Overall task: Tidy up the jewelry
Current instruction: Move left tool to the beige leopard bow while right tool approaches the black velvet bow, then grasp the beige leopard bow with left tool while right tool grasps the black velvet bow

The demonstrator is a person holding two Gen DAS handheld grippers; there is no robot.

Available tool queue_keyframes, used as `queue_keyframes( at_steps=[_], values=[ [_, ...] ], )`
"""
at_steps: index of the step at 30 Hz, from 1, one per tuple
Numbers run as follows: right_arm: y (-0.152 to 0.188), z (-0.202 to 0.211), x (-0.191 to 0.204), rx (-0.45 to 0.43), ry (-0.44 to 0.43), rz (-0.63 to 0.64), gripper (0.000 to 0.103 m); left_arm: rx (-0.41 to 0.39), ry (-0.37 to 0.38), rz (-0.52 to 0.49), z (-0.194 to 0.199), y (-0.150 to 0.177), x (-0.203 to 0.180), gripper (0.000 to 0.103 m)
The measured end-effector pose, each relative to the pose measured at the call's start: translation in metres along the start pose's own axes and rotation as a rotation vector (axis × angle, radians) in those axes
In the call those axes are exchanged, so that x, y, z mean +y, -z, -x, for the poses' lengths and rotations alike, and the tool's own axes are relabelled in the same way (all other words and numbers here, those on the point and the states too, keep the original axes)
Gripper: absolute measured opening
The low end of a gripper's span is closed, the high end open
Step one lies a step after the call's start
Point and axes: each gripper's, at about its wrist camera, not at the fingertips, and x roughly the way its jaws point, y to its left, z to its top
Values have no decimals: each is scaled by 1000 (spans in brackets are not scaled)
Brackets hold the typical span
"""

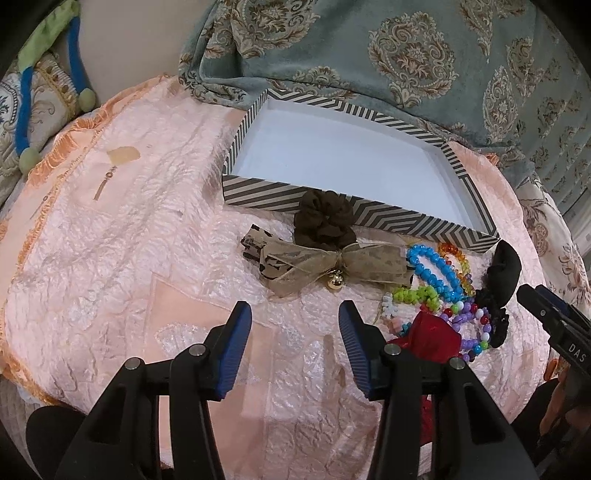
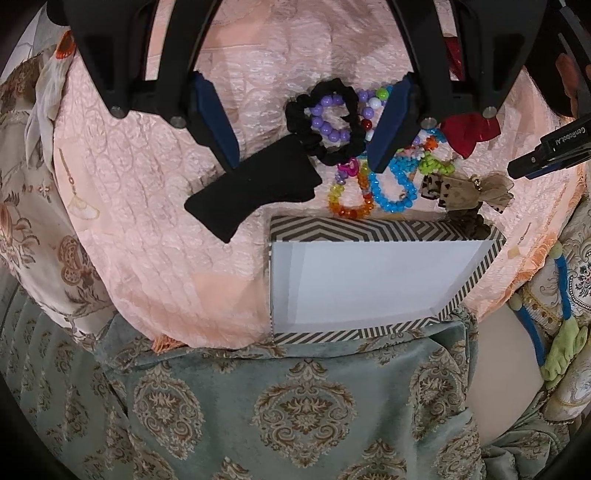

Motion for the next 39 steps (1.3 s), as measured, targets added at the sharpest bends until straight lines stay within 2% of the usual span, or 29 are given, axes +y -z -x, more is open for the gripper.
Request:
queue_keyframes(
  at_steps=[15, 21, 27, 32, 36, 39],
  values=[
    [2, -3, -5, 12, -2, 3, 75, 33, 1, -14, -5, 1, 5, 33],
    [4, -2, -27, 19, 34, -1, 75, 63, 11, 13, -8, 1, 20, 33],
    [7, -4, -45, 33, 10, -31, 75, 69, 12, 9, -11, -6, 25, 33],
    [4, -2, -43, 24, -40, 9, 75, 71, 67, 11, -15, -22, 24, 33],
    [-3, -1, -51, 7, -20, 9, 75, 72, 91, -3, -22, -35, 16, 33],
    [-9, -11, -65, 29, -20, -43, 70, 66, 111, -49, -29, -44, 5, 33]
  ],
)
